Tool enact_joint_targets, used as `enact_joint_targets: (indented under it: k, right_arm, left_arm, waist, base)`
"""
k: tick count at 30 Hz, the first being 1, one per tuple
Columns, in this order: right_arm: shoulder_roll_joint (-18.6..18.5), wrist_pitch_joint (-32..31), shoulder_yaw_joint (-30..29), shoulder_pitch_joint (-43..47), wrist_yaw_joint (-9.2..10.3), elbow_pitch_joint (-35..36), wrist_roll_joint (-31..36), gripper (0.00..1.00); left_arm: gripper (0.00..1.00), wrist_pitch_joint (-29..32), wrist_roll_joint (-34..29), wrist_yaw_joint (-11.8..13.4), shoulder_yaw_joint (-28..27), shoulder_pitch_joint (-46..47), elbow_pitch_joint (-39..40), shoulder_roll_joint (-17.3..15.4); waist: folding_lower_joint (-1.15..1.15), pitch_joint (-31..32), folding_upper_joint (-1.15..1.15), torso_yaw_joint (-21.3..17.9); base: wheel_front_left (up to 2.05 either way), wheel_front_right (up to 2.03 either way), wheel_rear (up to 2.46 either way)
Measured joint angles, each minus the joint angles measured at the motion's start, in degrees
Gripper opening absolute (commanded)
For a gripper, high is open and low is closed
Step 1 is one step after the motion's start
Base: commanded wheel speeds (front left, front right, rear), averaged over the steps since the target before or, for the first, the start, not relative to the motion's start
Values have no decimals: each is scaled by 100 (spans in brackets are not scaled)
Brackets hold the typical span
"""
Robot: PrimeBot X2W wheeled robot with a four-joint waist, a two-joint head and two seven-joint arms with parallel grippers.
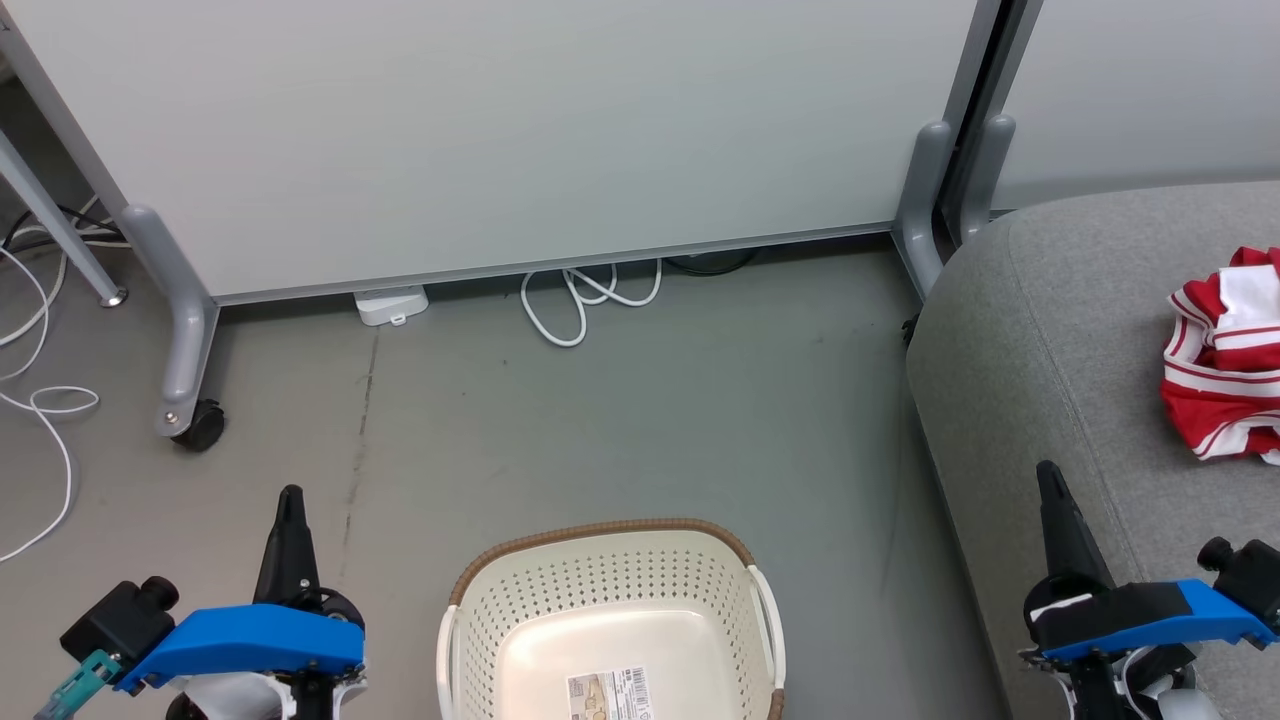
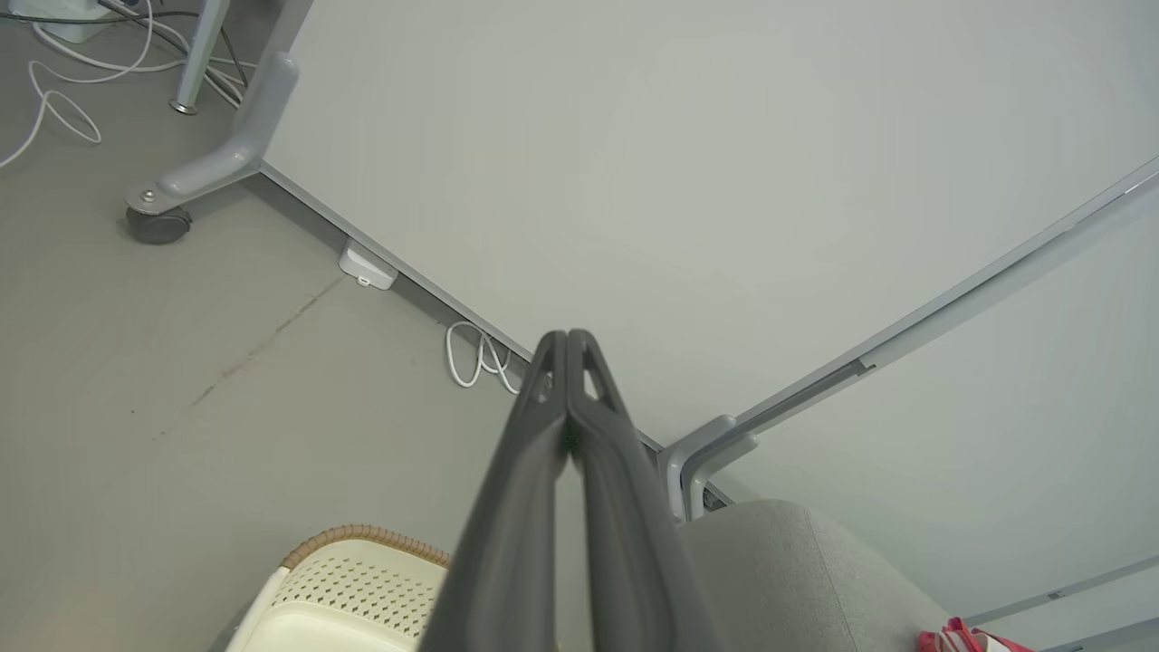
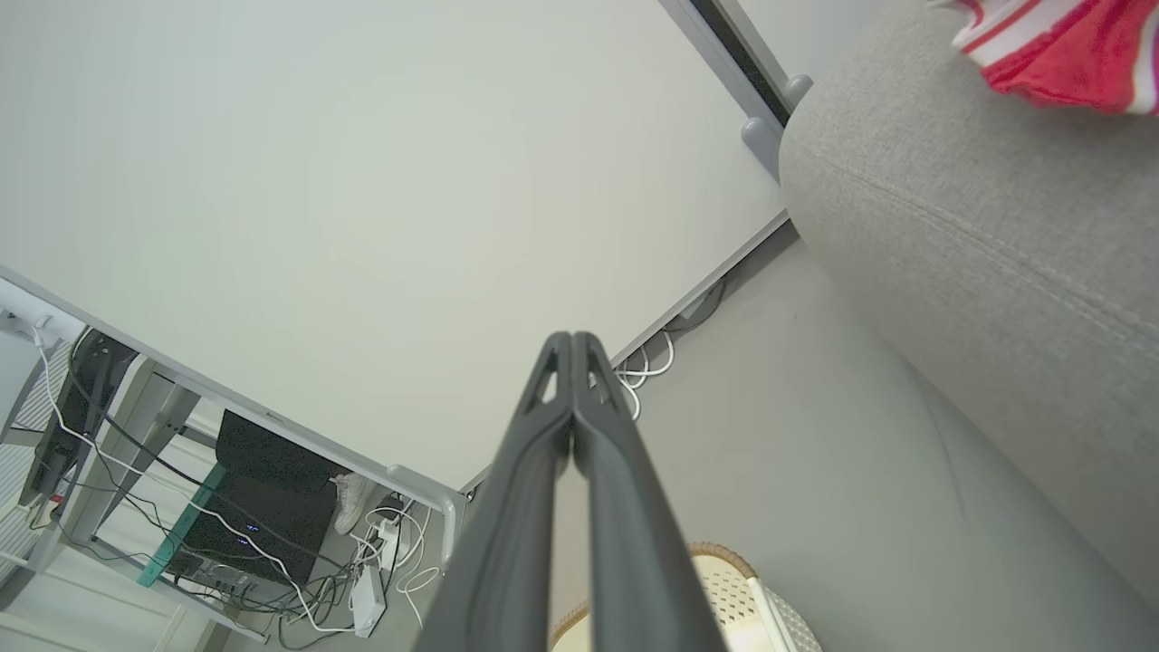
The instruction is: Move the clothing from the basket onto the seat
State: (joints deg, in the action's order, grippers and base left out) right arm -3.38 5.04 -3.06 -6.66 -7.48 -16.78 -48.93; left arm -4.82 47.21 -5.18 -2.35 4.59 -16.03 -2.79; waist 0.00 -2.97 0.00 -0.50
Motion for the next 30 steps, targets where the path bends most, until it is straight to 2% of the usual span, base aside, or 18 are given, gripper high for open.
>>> enact_joint_targets:
  k: [30]
  right_arm:
    - [19, -523, -162, -1, 0, 93, -1938, 0]
  left_arm:
    - [0, 510, 2022, -25, -194, 53, 159, -1]
  waist:
    - [0, 110, 0, 18]
  base:
    - [0, 0, 0]
